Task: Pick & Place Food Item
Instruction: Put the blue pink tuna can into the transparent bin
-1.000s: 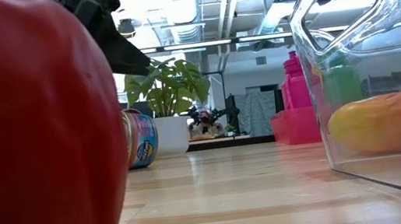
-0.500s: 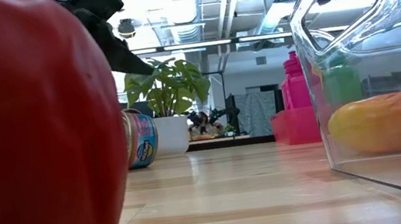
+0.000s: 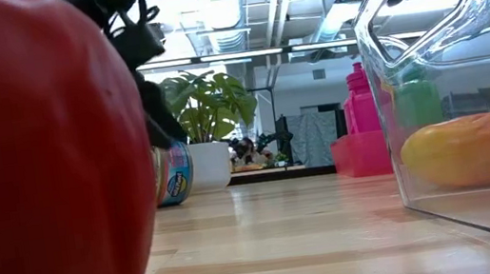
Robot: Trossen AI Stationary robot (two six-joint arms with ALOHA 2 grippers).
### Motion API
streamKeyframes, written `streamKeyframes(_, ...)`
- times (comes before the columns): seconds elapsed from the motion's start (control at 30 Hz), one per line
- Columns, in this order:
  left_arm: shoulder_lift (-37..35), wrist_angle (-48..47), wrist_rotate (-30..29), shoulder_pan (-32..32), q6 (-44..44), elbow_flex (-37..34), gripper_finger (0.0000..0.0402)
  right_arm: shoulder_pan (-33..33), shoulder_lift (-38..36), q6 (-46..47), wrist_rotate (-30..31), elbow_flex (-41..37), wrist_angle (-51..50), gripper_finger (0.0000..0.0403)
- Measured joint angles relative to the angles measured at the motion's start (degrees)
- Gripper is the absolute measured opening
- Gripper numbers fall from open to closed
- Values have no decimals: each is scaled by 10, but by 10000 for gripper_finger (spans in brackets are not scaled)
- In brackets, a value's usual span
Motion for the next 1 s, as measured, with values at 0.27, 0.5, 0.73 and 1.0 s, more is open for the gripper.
streamKeyframes(0.27, 22, -9, 13, 0, -3, 0, 392, 0, 45, -11, 0, 0, 51, 15)
streamKeyframes(0.5, 22, -41, 30, 0, -34, 0, 392, -3, 85, -23, 0, 0, 90, 15)
streamKeyframes(0.73, 22, -67, 30, 0, -43, 0, 392, -24, 95, -23, 0, 0, 96, 15)
streamKeyframes(1.0, 22, -68, 30, 0, -89, 0, 392, -34, 93, -15, 0, 0, 95, 15)
